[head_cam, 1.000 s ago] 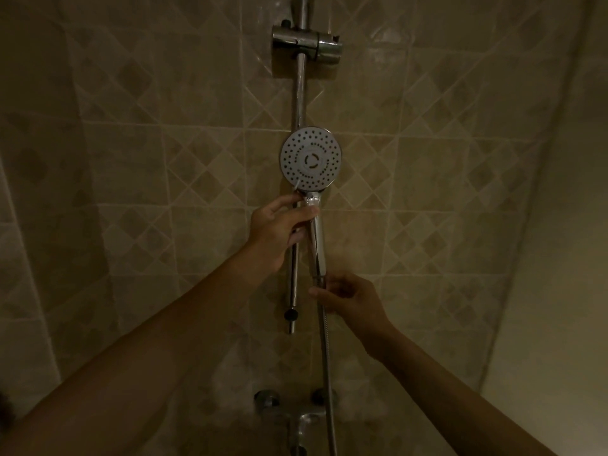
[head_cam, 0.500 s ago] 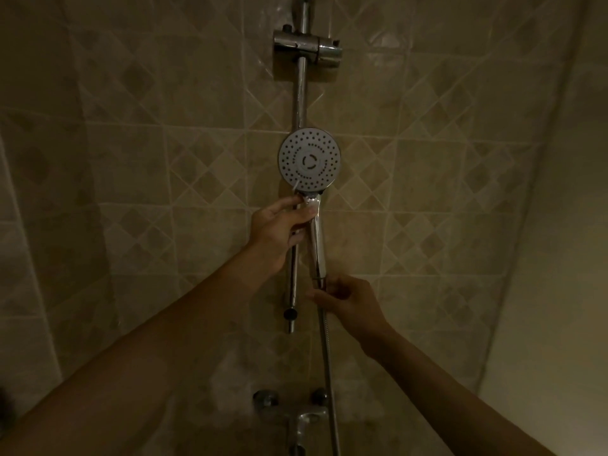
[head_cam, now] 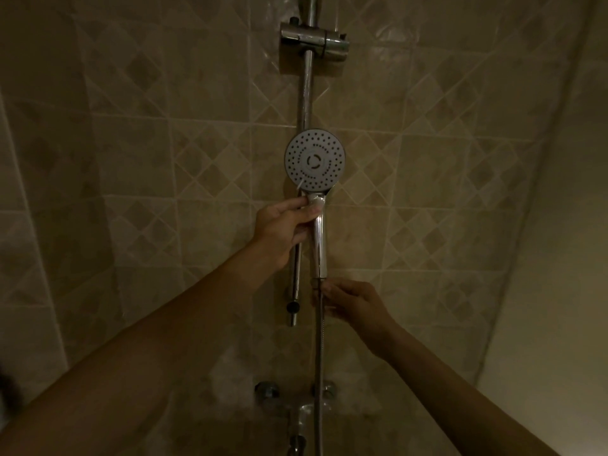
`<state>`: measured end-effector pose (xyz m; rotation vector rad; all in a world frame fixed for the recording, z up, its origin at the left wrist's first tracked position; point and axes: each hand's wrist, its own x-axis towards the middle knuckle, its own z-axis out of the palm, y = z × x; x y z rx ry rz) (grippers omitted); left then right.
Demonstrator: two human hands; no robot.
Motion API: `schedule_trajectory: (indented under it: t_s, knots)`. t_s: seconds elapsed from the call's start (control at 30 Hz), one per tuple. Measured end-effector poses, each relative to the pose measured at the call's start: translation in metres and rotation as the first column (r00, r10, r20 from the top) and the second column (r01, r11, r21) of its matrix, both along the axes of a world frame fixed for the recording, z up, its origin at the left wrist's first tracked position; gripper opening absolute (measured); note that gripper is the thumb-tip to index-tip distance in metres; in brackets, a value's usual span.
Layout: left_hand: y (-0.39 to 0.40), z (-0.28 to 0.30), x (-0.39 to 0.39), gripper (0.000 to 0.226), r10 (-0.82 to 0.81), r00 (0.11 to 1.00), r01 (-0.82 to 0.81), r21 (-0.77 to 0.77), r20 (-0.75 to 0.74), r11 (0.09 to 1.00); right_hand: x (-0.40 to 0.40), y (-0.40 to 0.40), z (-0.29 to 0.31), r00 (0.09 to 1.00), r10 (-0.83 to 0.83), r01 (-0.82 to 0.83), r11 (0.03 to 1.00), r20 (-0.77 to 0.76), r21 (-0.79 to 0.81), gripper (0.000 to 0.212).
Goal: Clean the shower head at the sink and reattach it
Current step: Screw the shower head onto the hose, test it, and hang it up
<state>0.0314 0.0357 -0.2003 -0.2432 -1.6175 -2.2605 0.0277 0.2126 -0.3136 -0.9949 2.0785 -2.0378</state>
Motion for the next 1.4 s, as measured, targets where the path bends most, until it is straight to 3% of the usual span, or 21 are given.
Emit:
schedule_trajectory:
  t_s: [0.07,0.13,0.23,0.3,0.37,0.43,0.53,0.63,0.73,0.83,0.9,1.07,1.17,1.3,1.4]
  knots:
    - [0.000,-0.001,0.000,0.018,0.004,1.000,-0.004,0.013,0.007,1.000,0.002,-0.001,0.000,1.000,-0.015,0.015,1.000,-0.002,-0.005,0.028]
    - [0.000,-0.002,0.001,0.017,0.014,1.000,-0.015,0.021,0.015,1.000,0.007,-0.008,0.000,0.989,-0.139,0.140,0.990,-0.051,0.012,0.039]
    - [0.002,-0.004,0.004,0.020,0.017,1.000,-0.017,0.020,0.023,1.000,0.008,-0.011,-0.002,0.959,-0.261,0.259,0.965,-0.108,-0.032,0.026]
    - [0.002,-0.002,0.005,0.018,-0.002,1.000,0.002,0.025,0.025,1.000,0.007,-0.009,-0.003,0.987,-0.136,0.135,0.991,-0.090,-0.015,0.022]
    - [0.002,-0.001,0.007,0.016,-0.017,0.999,0.016,0.028,0.034,0.999,0.009,-0.005,-0.002,0.999,0.034,-0.033,0.999,0.039,-0.035,0.031]
    - [0.001,-0.001,0.008,0.016,-0.013,0.999,0.011,0.045,0.051,0.999,0.013,-0.004,0.000,0.988,0.096,-0.090,0.994,0.121,-0.059,0.035]
    - [0.000,-0.002,0.010,0.016,-0.010,0.999,0.006,0.077,0.043,0.997,0.019,-0.010,0.000,0.990,-0.135,0.138,0.988,-0.046,0.064,0.034]
    - [0.002,-0.004,0.013,0.013,-0.004,0.999,0.000,0.083,0.041,0.997,0.021,-0.016,-0.005,0.928,-0.340,0.347,0.938,-0.152,0.023,0.018]
    - [0.002,-0.005,0.014,0.013,-0.021,0.999,0.019,0.042,0.030,0.999,0.019,-0.013,-0.009,0.982,-0.158,0.160,0.987,-0.107,0.015,0.020]
    - [0.004,-0.006,0.014,0.020,-0.030,0.999,0.028,0.032,0.044,0.999,0.015,-0.004,-0.008,0.986,0.077,-0.072,0.997,0.146,-0.039,0.030]
    - [0.003,-0.007,0.014,0.024,-0.018,0.998,0.015,0.036,0.060,0.999,0.015,-0.004,-0.007,0.979,0.083,-0.083,0.997,0.188,-0.012,0.032]
    - [0.005,-0.015,0.013,0.019,0.082,0.991,-0.082,0.001,0.107,0.997,0.021,-0.011,-0.010,0.967,-0.254,0.255,0.967,-0.030,0.001,0.038]
    - [0.007,-0.018,0.013,0.023,0.001,0.997,0.003,-0.051,0.075,0.999,0.023,-0.017,-0.015,0.921,-0.355,0.365,0.930,-0.160,0.036,0.036]
    - [0.004,-0.012,0.015,0.020,-0.055,0.997,0.063,-0.150,0.061,0.987,0.027,-0.017,-0.019,0.937,-0.313,0.318,0.948,-0.158,0.004,0.050]
    - [0.005,-0.008,0.014,0.026,-0.042,0.996,0.049,-0.096,0.073,0.994,0.025,-0.010,-0.019,0.974,-0.217,0.213,0.976,-0.070,-0.054,0.047]
